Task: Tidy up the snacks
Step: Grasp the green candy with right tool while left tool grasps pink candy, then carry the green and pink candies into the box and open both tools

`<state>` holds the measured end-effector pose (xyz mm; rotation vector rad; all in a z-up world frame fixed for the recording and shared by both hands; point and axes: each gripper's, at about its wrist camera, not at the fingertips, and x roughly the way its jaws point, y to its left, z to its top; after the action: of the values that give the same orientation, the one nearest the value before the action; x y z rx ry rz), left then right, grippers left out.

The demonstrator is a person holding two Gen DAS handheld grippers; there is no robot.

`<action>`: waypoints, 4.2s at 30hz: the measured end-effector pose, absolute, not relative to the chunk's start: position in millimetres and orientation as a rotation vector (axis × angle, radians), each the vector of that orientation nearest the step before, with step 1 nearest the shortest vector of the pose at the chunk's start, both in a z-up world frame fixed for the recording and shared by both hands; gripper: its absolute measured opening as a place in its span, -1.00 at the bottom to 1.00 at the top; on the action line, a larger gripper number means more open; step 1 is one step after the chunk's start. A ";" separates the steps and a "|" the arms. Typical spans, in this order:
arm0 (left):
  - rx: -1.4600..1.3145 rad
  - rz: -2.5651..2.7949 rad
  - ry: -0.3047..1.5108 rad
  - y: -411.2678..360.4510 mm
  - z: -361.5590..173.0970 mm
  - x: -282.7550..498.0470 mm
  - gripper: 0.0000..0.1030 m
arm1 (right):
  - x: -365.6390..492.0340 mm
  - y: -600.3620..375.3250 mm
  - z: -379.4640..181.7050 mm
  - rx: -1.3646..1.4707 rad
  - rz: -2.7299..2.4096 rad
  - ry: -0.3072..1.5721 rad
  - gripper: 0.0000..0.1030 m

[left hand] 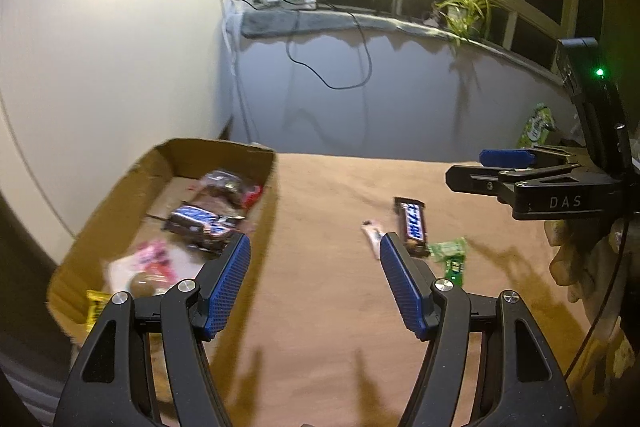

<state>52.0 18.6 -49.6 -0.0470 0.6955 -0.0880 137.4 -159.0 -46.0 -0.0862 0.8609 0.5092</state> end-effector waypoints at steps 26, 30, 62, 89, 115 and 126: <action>-0.051 -0.195 0.904 -31.2 -112.8 129.2 -0.43 | 138.1 -187.1 -127.4 -0.239 0.648 1.002 -0.10; -0.037 -0.186 0.928 -34.6 -123.3 141.8 -0.44 | 140.6 -184.0 -134.9 -0.243 0.668 1.008 -0.21; 0.107 -0.190 0.913 -51.3 -133.4 144.9 -0.65 | 132.2 -177.7 -148.5 -0.371 0.652 0.972 -0.52; -0.009 -0.181 0.747 -1.6 -64.1 73.1 -0.66 | 102.9 -160.9 -71.2 -0.246 0.642 0.830 -0.54; -0.110 0.014 0.679 122.4 -47.2 17.3 -0.66 | 119.8 0.9 -39.5 -0.289 0.833 0.768 -0.54; -0.127 0.059 0.669 142.6 -47.6 15.8 -0.66 | 136.7 43.2 -47.4 -0.306 0.874 0.790 -0.54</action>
<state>15.8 142.6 -47.6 -0.1272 0.6691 0.0590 136.7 43.2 -47.4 -0.3063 0.7898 0.8737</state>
